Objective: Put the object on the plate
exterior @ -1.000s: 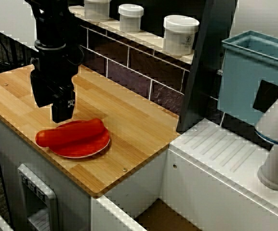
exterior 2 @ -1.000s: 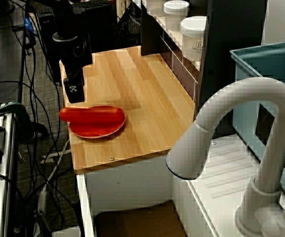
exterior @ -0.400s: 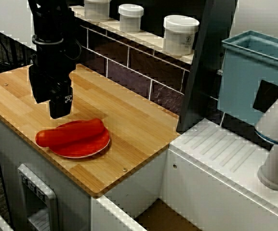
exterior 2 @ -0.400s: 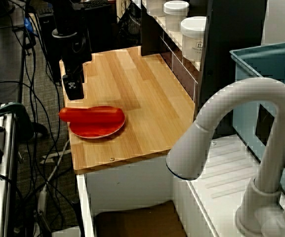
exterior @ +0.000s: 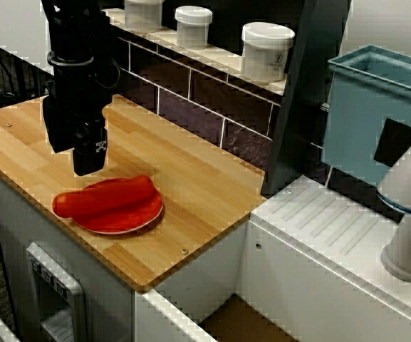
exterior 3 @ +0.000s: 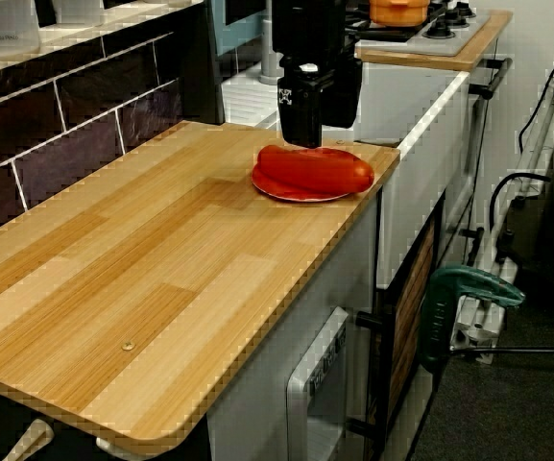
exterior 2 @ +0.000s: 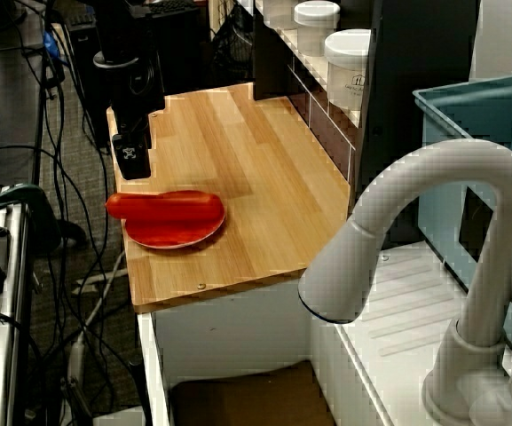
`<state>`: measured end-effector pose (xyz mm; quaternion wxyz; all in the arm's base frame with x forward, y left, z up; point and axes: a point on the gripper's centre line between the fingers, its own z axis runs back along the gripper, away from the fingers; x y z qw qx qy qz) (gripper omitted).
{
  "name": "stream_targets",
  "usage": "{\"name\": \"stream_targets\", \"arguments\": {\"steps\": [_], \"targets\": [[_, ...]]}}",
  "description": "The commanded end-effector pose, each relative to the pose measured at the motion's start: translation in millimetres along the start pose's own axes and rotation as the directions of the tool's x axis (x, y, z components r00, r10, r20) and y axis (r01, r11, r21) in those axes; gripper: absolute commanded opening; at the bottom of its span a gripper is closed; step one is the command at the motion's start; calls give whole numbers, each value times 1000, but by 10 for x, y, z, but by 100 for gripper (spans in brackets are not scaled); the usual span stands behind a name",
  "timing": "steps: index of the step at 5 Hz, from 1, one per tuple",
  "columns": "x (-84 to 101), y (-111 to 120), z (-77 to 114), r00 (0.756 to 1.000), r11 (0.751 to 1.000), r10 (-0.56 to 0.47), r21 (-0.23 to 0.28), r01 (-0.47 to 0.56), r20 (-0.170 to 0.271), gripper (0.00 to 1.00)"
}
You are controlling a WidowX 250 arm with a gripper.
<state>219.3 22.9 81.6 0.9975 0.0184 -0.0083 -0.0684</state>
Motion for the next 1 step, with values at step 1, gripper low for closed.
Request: {"name": "stream_targets", "arguments": {"steps": [1], "targets": [[34,47,97,999,1000,4,10,-4,43,100]]}}
